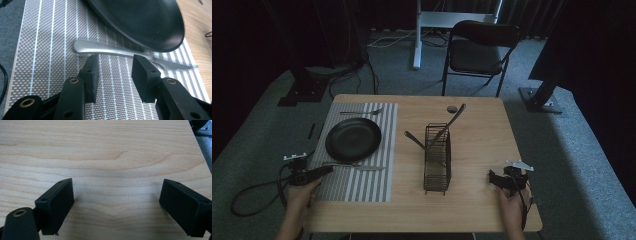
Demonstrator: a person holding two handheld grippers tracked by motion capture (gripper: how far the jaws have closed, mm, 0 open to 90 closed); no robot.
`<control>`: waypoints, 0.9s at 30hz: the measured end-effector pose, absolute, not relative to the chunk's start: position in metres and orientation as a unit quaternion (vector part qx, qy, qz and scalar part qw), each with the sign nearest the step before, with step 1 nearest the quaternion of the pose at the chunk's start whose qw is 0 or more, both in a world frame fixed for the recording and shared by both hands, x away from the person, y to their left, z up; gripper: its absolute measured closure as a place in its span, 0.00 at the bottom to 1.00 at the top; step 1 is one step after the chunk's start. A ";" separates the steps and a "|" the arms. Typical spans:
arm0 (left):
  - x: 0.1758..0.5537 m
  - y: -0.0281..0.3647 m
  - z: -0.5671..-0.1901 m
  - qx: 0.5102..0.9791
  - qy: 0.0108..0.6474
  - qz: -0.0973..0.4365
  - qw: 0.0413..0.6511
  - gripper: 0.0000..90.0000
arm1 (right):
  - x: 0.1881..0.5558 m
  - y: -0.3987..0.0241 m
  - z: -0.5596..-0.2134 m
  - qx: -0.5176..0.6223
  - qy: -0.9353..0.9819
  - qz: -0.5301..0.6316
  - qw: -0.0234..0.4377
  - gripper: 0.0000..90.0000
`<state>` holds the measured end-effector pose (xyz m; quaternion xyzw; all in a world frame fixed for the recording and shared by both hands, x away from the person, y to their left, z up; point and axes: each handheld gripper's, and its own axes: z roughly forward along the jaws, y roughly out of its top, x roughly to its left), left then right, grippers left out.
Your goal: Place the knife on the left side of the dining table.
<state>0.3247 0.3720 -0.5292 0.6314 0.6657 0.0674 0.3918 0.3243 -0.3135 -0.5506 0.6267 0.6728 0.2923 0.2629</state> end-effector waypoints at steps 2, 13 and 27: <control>0.324 0.371 -0.530 0.635 0.666 0.076 0.385 0.61 | 0.324 -0.313 -0.551 0.627 0.673 0.292 0.263 0.13; 0.299 0.346 -0.529 0.678 0.627 0.148 0.355 0.46 | 0.324 -0.313 -0.551 0.627 0.673 0.292 0.263 0.13; 0.270 0.326 -0.531 0.685 0.597 0.216 0.357 0.33 | 0.324 -0.313 -0.551 0.627 0.673 0.292 0.263 0.13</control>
